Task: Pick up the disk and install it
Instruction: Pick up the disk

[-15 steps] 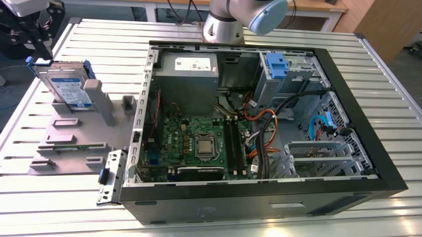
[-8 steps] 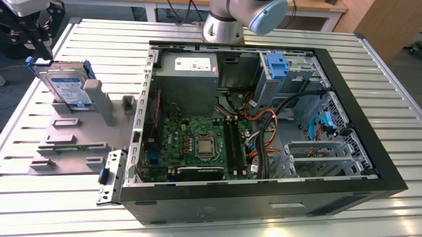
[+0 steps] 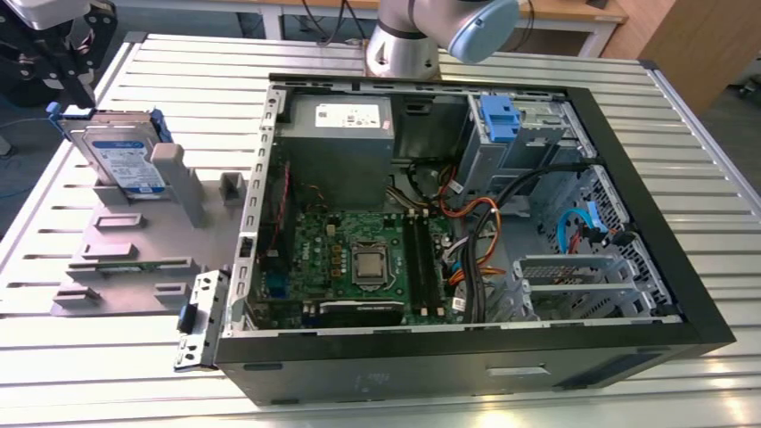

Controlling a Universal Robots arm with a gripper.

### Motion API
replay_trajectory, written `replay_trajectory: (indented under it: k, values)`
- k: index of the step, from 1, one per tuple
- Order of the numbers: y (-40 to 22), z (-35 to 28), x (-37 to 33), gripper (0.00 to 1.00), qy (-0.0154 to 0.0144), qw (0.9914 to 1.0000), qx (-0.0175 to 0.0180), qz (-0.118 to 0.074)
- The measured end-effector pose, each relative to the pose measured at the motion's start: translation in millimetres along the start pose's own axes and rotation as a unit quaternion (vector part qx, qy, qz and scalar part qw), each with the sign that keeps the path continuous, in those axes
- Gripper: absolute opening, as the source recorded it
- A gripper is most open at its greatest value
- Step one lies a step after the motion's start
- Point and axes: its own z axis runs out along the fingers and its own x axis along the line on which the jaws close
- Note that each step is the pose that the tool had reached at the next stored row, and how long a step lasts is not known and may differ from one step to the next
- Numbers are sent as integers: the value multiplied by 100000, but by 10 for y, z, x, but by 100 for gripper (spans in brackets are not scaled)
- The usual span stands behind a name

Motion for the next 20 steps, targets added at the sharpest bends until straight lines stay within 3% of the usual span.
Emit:
replay_trajectory:
  k: [20]
  values:
    - [0,0,0,11,36,99996,-11,-851]
